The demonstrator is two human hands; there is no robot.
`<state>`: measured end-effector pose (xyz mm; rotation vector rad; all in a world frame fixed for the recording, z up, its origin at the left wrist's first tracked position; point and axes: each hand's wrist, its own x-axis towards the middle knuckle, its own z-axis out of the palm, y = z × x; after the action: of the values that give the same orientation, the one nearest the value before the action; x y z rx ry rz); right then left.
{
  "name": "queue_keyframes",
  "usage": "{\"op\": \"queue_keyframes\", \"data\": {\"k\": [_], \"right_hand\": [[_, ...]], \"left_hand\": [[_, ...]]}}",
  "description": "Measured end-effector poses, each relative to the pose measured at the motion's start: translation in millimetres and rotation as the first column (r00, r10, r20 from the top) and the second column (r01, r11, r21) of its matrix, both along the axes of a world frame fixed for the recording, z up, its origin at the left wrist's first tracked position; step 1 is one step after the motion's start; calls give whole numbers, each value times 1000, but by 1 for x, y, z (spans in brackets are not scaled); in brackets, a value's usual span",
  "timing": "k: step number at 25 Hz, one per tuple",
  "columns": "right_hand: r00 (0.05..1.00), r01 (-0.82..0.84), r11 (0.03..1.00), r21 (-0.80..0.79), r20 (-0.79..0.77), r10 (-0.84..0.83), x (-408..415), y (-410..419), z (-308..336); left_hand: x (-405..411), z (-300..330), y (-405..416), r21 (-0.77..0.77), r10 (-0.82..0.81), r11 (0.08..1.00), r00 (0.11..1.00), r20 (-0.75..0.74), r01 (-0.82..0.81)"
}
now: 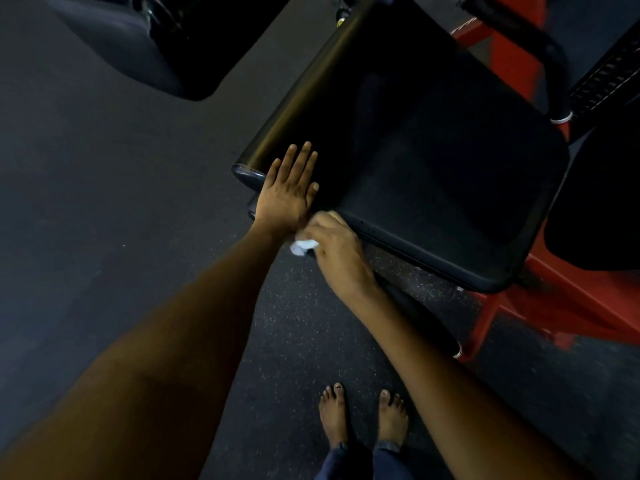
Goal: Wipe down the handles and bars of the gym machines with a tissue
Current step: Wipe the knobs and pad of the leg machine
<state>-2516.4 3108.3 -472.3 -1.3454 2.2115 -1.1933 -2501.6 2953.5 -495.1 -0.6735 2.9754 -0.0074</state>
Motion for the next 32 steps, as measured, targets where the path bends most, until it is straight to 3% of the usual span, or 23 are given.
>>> {"op": "queue_keyframes", "data": {"k": [5,6,10,12,14,16,18,20,22,24,25,27,29,30,32], "right_hand": [[957,274,959,79,79,-280,4,106,-10],[953,288,955,73,69,-293,3,95,-9],[984,43,999,13,174,-44,0,-4,6],[938,159,987,8,312,-154,-8,-3,4],[867,254,955,155,401,-295,-20,39,-3],[834,167,887,430,419,-360,-37,76,-11],[791,-92,756,648,509,-339,-58,67,-17],[667,-303,731,612,684,-296,-67,31,-15],[518,-299,833,465,812,-268,-61,4,-6],[452,-291,890,350,871,-194,-59,10,-11],[488,-357,861,361,858,-158,-64,27,-14],[651,-466,699,542,746,-145,-83,78,-28],[695,-465,572,676,679,-237,-94,106,-37],[682,-473,589,655,696,-226,-93,99,-35],[694,-383,739,554,701,-166,-77,51,-24]], "left_hand": [[1,-1,2,17,16,1000,1000,-9,-16],[2,-2,2,14,10,1000,1000,-20,-10],[2,-2,0,7,-12,1000,999,-34,12],[2,-1,-1,2,-23,1000,999,-24,23],[4,-1,-1,2,-12,1000,999,-36,12],[3,-2,1,4,7,1000,1000,-26,-7],[3,-1,4,-5,16,1000,1000,-21,-16],[3,-1,3,-7,16,1000,1000,-22,-16],[2,-2,3,-8,17,1000,1000,-22,-17],[3,-2,2,-4,20,1000,999,-25,-21],[3,-2,2,-1,22,1000,999,-26,-22],[1,-2,2,4,23,1000,999,-25,-23],[2,-3,4,4,28,1000,999,-32,-28],[2,-3,3,7,31,999,999,-36,-31],[2,-1,2,25,31,999,999,-31,-30]]}}
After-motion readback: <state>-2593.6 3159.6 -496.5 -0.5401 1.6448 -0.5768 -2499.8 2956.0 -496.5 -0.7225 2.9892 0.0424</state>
